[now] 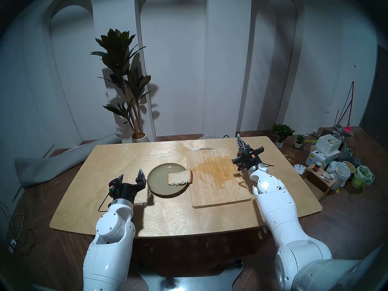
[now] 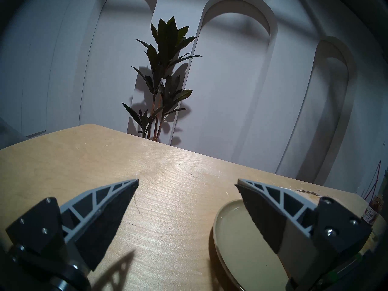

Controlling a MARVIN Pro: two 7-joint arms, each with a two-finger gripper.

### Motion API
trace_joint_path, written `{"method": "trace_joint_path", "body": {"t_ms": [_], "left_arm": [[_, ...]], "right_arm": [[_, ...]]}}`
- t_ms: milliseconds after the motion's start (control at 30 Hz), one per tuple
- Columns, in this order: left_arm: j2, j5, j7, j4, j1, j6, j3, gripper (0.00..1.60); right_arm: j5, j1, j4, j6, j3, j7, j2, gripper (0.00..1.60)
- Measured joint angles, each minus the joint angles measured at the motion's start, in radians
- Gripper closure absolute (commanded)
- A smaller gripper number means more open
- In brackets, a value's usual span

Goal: Spread jam over the slice of bread with the knife

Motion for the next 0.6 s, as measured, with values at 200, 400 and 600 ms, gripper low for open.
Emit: {"method": "trace_joint_path", "body": {"t_ms": [200, 400, 600], "left_arm": [[0.000, 0.001, 0.004, 0.000, 0.001, -0.003, 0.005, 0.00], [0.001, 0.001, 0.008, 0.002, 0.001, -0.005, 0.009, 0.00], [0.002, 0.001, 0.014, 0.003, 0.001, -0.006, 0.012, 0.00]], "right_arm": [[0.002, 0.008, 0.008, -0.031, 0.006, -0.003, 0.004, 1.60], [0.004, 0.024, 0.050, -0.071, 0.005, 0.006, 0.016, 1.60], [-0.002, 0.037, 0.107, -0.117, -0.002, 0.033, 0.032, 1.60]]}}
